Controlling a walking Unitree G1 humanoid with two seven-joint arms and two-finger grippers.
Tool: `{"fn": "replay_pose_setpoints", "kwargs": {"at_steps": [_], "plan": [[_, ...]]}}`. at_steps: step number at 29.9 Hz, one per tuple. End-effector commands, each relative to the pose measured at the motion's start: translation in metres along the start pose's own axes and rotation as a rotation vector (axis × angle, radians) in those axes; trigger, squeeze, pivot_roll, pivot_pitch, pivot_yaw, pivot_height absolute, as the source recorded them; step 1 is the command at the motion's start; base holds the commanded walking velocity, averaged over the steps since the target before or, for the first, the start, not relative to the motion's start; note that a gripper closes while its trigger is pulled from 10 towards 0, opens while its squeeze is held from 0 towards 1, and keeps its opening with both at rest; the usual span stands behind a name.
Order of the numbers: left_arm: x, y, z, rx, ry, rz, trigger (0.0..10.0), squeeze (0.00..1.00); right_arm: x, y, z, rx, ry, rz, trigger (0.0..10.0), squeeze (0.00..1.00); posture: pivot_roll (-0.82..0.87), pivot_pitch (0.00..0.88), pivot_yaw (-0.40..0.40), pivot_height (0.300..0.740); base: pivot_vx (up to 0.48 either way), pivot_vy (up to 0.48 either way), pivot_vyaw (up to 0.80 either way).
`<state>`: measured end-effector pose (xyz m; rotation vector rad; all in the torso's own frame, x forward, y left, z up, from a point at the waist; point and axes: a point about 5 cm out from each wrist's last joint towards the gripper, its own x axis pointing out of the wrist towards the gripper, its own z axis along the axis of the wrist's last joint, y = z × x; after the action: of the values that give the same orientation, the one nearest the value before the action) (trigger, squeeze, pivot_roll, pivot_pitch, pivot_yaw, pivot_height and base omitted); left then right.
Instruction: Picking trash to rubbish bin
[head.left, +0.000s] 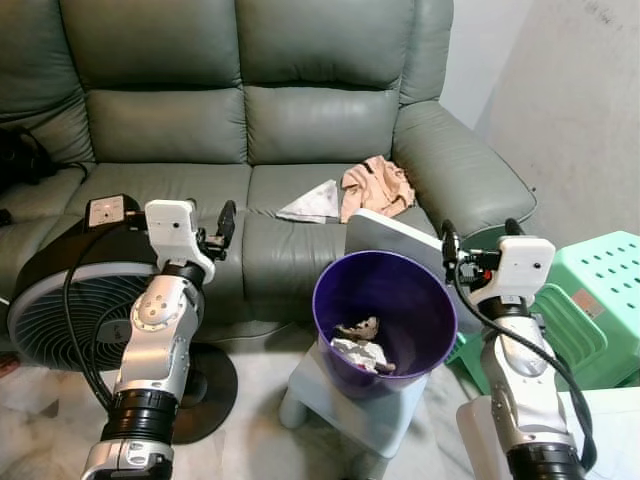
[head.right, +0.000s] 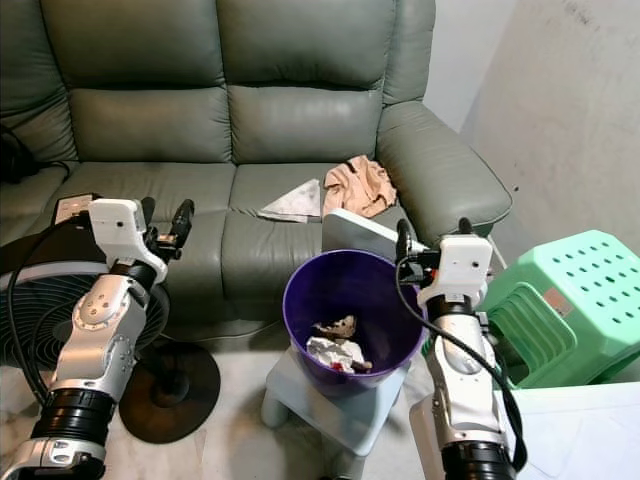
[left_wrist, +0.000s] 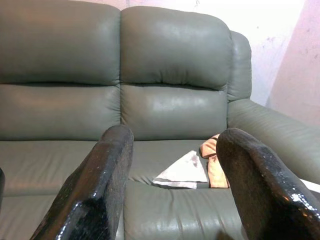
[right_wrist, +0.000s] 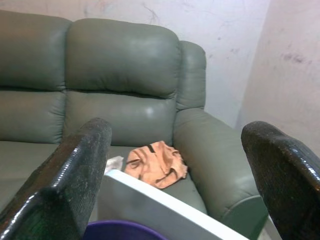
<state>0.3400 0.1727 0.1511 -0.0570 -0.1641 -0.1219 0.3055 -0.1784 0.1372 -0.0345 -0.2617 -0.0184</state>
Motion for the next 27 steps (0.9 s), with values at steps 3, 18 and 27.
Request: {"fn": "replay_pose_setpoints", "kwargs": {"at_steps": [3, 18, 27], "plan": [[0.0025, -0.0009, -0.0003, 0.005, 0.006, -0.009, 10.0, 0.00, -0.0021, 0.0012, 0.0026, 0.002, 0.000, 0.002, 10.0, 0.00, -0.04, 0.043, -0.038, 0.740, 0.000, 0.000, 0.00], [0.0019, -0.0034, -0.0022, -0.016, 0.007, -0.014, 10.0, 0.00, -0.0015, -0.0017, 0.0009, -0.011, 0.027, -0.010, 10.0, 0.00, -0.04, 0.048, -0.046, 0.740, 0.000, 0.000, 0.00], [0.0028, -0.0032, -0.0044, -0.032, 0.022, -0.004, 10.0, 0.00, -0.0011, -0.0020, -0.0001, -0.015, 0.038, -0.010, 10.0, 0.00, -0.04, 0.048, -0.048, 0.740, 0.000, 0.000, 0.00]]}}
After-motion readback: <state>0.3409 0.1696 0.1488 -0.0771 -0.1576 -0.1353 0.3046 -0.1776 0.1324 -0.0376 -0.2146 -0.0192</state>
